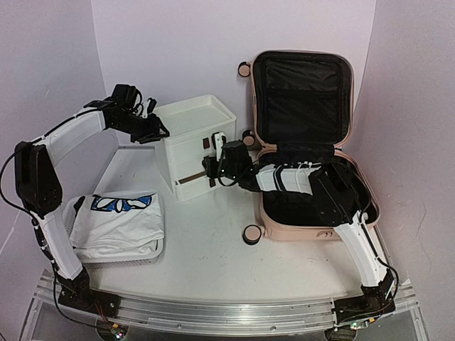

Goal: Open, take out, and arrange the luggage

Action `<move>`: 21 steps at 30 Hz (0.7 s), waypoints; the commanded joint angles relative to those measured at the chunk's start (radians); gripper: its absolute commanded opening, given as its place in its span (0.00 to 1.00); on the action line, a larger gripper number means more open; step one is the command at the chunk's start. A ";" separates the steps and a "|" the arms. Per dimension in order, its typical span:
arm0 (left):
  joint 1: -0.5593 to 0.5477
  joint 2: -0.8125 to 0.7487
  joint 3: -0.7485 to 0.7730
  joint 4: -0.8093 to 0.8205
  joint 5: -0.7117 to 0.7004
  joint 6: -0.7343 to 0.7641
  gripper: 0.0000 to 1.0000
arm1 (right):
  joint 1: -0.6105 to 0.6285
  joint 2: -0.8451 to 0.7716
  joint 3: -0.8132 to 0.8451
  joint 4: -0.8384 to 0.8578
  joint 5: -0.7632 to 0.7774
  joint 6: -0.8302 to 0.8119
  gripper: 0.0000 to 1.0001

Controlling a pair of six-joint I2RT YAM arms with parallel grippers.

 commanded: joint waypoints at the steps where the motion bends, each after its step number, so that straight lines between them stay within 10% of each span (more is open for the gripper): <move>1: -0.036 0.002 -0.045 -0.114 0.073 0.046 0.37 | 0.009 0.017 0.056 0.104 0.007 0.014 0.34; 8: -0.030 -0.017 -0.053 -0.112 0.048 0.055 0.37 | 0.011 -0.050 -0.012 0.104 -0.047 0.051 0.01; 21: 0.026 -0.014 -0.060 -0.103 0.074 0.038 0.37 | 0.023 -0.376 -0.407 -0.028 -0.216 0.108 0.00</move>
